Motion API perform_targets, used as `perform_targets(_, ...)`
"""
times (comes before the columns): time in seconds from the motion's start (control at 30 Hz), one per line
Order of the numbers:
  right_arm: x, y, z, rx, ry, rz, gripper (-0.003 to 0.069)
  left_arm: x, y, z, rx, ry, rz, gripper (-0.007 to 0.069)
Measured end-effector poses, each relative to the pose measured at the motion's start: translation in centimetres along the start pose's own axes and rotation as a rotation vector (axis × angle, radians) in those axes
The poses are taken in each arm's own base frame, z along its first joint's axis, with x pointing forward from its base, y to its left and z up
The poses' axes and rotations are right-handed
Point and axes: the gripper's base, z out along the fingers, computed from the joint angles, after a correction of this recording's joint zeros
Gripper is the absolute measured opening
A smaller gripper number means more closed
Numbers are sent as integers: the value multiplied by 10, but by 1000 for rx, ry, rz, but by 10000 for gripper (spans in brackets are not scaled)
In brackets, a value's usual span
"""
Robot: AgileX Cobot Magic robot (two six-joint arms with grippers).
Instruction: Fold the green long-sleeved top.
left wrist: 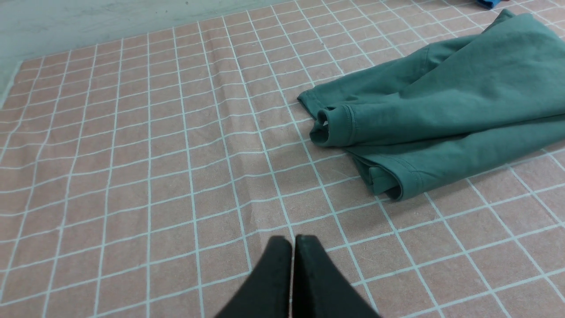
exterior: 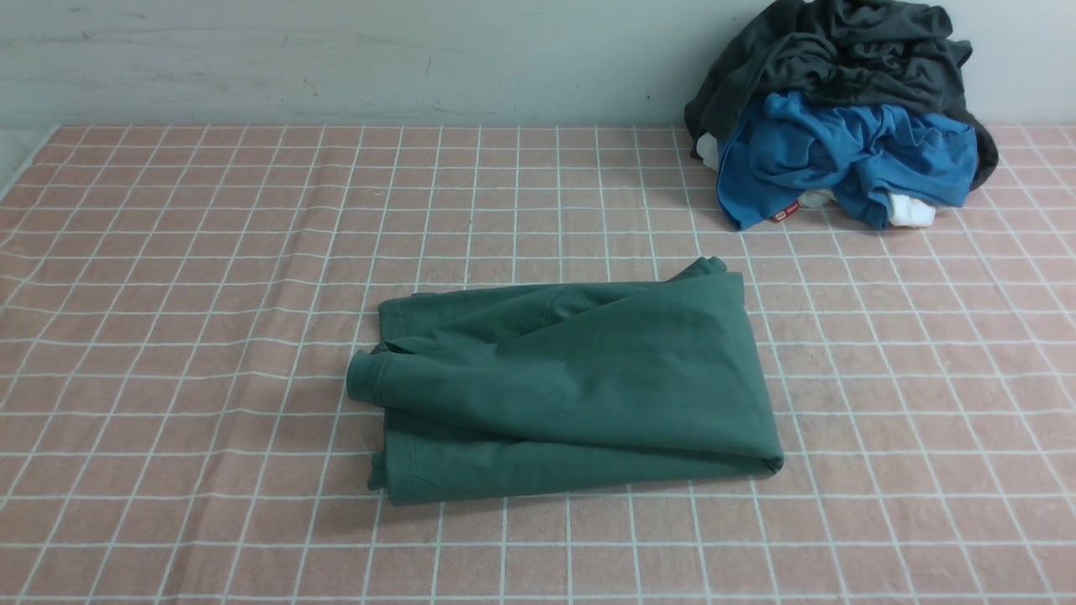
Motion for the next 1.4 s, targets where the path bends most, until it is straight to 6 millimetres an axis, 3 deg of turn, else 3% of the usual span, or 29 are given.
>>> perform_targets(1.4, 3, 1, 0, -12, 41, -54, -14, 0, 1, 0, -13, 3, 14, -3)
